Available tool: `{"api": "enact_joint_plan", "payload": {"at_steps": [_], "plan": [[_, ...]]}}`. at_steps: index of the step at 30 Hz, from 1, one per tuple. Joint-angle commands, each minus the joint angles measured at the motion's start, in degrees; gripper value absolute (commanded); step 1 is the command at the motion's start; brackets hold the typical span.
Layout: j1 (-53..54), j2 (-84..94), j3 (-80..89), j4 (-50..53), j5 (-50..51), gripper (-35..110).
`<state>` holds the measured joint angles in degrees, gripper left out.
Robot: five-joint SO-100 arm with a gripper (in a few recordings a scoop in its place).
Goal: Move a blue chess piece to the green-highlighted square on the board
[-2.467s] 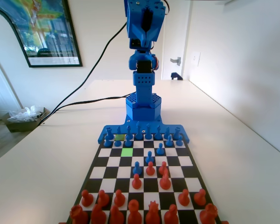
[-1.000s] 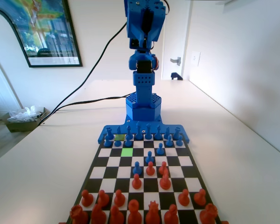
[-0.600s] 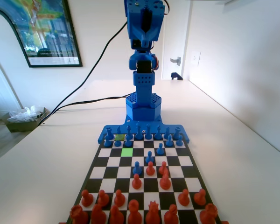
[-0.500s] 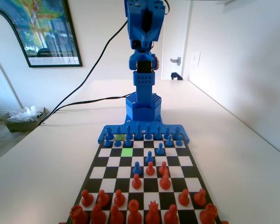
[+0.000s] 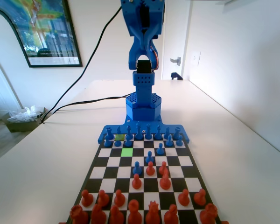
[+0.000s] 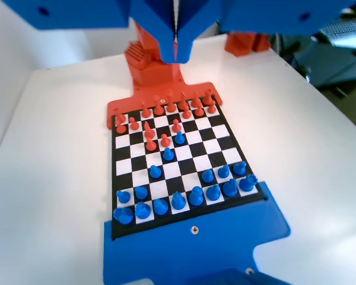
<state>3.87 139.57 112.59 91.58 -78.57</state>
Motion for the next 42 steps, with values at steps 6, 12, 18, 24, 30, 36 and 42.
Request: {"api": "enact_joint_plan", "payload": {"at_steps": [6, 12, 18, 24, 30, 36, 42], "plan": [[4.2, -7.1, 8.7, -5.4, 3.5, 1], [7.4, -10.9, 15.6, -10.0, 2.9, 1], [11.3, -12.2, 19.4, -14.9, 2.8, 1], [14.4, -13.7, 21.9, -18.5, 6.3, 1], [15.6, -15.2, 22.6, -18.1, 9.0, 1], [16.7, -15.7, 24.7, -19.5, 6.9, 1], [20.1, -18.4, 25.3, -22.9, 6.7, 1]]}}
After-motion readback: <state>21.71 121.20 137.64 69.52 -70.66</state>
